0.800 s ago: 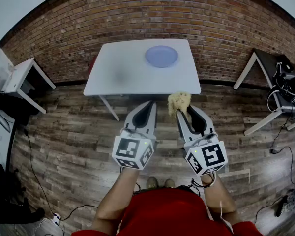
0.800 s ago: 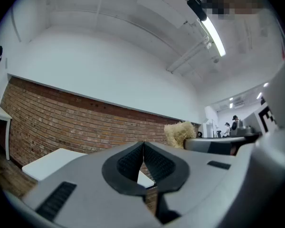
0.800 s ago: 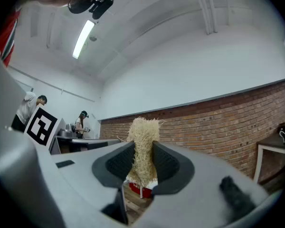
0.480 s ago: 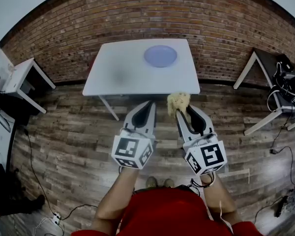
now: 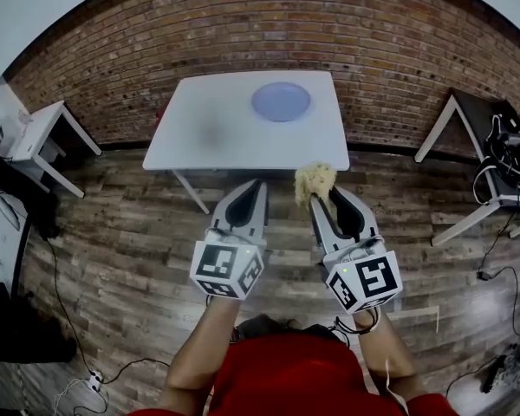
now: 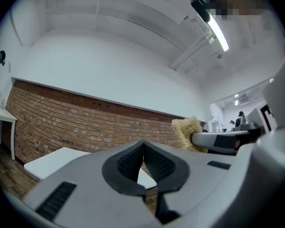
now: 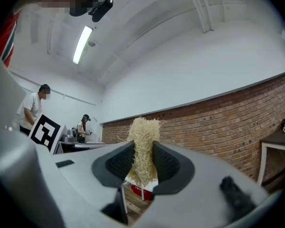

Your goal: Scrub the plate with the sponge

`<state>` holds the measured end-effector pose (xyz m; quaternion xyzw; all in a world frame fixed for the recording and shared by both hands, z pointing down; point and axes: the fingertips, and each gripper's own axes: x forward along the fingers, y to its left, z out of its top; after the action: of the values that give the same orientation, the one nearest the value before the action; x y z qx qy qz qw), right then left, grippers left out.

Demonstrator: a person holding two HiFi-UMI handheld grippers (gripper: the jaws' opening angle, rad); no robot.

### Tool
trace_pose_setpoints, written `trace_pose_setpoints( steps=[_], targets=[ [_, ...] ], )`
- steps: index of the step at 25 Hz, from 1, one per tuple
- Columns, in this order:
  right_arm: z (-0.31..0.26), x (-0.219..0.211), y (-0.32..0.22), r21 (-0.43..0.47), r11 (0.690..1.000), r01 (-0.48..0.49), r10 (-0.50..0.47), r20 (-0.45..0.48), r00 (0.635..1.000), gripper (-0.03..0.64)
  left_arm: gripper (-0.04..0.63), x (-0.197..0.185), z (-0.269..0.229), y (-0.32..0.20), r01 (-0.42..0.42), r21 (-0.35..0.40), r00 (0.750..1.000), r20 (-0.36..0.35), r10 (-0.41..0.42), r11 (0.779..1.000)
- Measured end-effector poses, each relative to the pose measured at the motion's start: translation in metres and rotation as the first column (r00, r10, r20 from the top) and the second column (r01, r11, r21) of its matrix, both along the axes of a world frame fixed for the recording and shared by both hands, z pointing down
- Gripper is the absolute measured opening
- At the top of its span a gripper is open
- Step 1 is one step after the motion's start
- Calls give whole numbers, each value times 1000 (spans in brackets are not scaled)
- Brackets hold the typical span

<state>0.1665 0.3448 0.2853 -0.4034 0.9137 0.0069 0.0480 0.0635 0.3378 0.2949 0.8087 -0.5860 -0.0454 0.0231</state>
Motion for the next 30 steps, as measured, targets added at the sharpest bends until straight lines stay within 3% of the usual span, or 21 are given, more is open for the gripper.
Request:
trace_pose_setpoints(
  steps=[6, 12, 22, 30],
  targets=[
    [12, 17, -16, -10, 1000, 10, -10, -4, 1000, 120, 17, -4, 4, -11, 57, 4, 998, -1, -57, 998],
    [16, 10, -50, -18, 1000, 11, -12, -18, 1000, 120, 15, -14, 1, -45, 62, 16, 998, 1, -62, 998],
    [17, -30, -160, -16, 999, -46, 46, -45, 998, 120, 15, -61, 12, -162, 34, 13, 999, -19, -34, 999],
    [11, -78, -256, -19, 993, -112, 111, -54, 992, 120, 15, -108, 4, -264, -15, 32, 999, 30, 14, 999]
  ],
)
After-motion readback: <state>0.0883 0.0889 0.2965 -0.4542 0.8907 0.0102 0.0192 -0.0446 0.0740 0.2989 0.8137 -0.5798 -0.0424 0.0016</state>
